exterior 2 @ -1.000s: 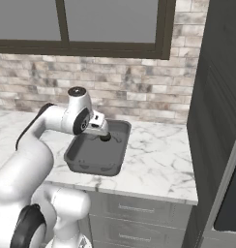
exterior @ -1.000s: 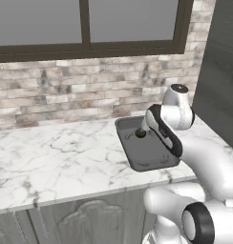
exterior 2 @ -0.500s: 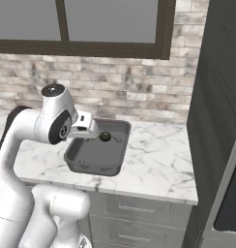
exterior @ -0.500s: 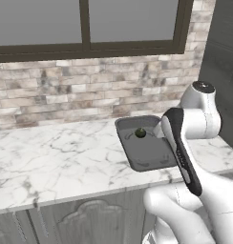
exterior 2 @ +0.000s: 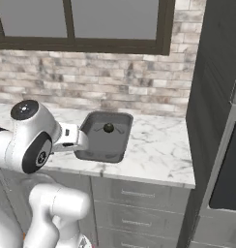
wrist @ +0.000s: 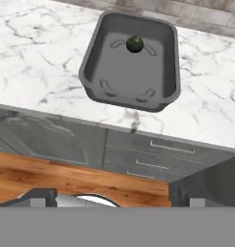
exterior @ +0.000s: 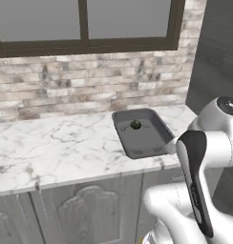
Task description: Place one squash and one chicken drumstick in each tupperware on the nearby counter, to pack two identical lunches.
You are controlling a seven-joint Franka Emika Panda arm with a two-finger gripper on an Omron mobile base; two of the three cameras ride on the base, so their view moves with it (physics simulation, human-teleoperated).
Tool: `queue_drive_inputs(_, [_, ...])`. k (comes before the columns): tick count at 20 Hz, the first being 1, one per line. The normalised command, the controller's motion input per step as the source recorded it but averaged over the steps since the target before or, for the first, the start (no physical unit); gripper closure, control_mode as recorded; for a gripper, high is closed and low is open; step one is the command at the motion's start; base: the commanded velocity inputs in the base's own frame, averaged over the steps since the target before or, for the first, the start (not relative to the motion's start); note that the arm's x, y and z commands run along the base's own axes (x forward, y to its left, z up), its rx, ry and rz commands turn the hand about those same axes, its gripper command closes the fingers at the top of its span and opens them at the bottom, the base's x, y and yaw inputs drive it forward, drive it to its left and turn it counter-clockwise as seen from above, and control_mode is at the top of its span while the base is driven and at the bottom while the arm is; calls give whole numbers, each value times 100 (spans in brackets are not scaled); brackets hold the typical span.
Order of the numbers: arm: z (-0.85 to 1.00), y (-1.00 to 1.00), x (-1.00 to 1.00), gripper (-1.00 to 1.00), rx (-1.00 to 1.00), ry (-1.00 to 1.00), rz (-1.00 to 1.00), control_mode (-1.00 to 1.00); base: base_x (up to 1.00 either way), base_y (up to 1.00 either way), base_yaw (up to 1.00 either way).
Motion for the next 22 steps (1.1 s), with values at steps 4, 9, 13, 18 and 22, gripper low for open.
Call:
queue_drive_inputs(4, [0, 0, 0, -100, 0, 0, 0, 100, -100, -69, 0])
queue_drive_inputs(9, [0, 0, 0, -100, 0, 0, 0, 100, -88, -98, 0])
queue_drive_inputs(13, [0, 0, 0, -100, 0, 0, 0, 100, -52, -100, 0])
queue_drive_inputs(18, [0, 0, 0, -100, 0, 0, 0, 100, -23, -100, 0])
queue_drive_inputs(22, [0, 0, 0, -100, 0, 0, 0, 100, 0, -100, 0])
